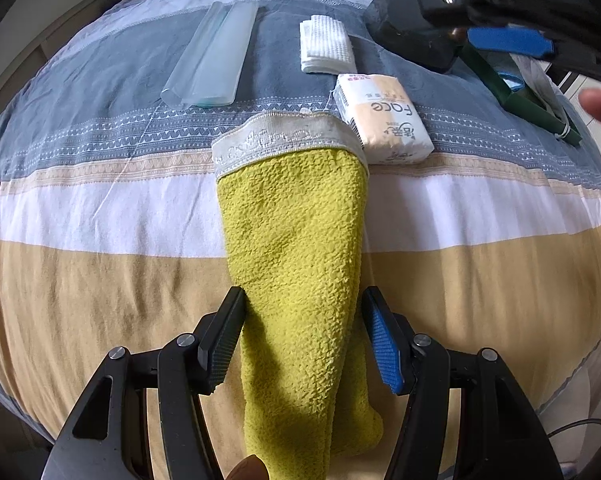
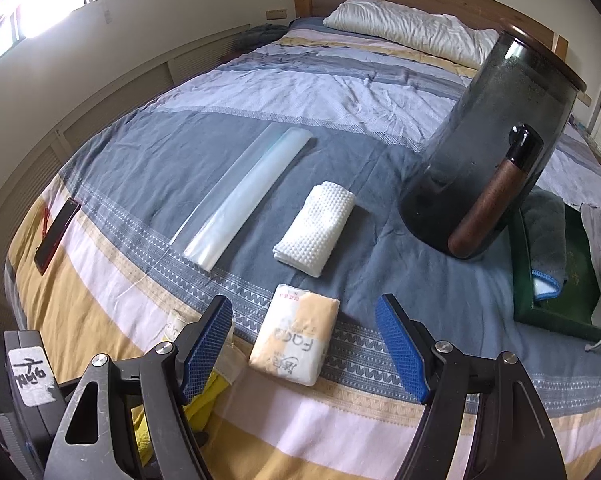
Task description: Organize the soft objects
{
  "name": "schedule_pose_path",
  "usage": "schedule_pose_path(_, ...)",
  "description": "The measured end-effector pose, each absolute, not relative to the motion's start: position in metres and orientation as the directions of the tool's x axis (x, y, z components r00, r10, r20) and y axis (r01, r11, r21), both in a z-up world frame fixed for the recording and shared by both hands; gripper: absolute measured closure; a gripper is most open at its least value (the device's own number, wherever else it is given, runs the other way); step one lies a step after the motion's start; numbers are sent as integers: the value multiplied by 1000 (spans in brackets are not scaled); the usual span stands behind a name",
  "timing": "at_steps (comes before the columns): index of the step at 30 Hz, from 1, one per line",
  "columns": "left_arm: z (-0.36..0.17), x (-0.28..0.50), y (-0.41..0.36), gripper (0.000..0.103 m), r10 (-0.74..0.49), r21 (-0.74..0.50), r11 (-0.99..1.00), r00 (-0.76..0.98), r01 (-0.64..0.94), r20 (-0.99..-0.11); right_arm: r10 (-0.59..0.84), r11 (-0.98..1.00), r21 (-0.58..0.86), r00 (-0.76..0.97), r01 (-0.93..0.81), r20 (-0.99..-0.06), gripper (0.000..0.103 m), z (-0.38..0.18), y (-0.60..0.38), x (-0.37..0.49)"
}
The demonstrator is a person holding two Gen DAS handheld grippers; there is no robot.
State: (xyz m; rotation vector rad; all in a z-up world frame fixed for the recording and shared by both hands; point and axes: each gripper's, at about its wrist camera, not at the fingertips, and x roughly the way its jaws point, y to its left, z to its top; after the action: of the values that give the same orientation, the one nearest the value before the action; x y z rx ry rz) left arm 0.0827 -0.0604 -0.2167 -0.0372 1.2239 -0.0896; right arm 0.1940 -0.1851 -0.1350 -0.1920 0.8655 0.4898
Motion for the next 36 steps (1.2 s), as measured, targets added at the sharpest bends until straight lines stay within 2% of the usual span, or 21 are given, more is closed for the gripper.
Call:
schedule_pose_path(4,-213,85,-61,49,-120,-110,993,343,49,-932,324,881,36,547,-472,-772,29,-139,-194,195)
schedule_pose_path(6,-213,86,-63,44,-128,-117,992,340,54,-932,323,886,44,547,-461,-773,29,-140,-200,197)
schedule_pose_path(8,-214,88,-67,43,-126,-113,992,337,58,-933,319,891,46,549,-452,-773,29,-141,-205,198)
schedule_pose_path(18,-226,95,-79,43,-65,-48,997,325,61,-943,327,892,65,540,-447,-776,29,-144,-215,200)
schedule_pose_path(28,-237,99,-88,43,-64,-48,997,331,57,-941,338,888,116,463,-444,-820,32,-174,-187,217)
schedule_pose_path(36,-237,88,-66,42,-86,-72,996,334,53,-939,310,899,116,426,-422,-850,35,-202,-164,235)
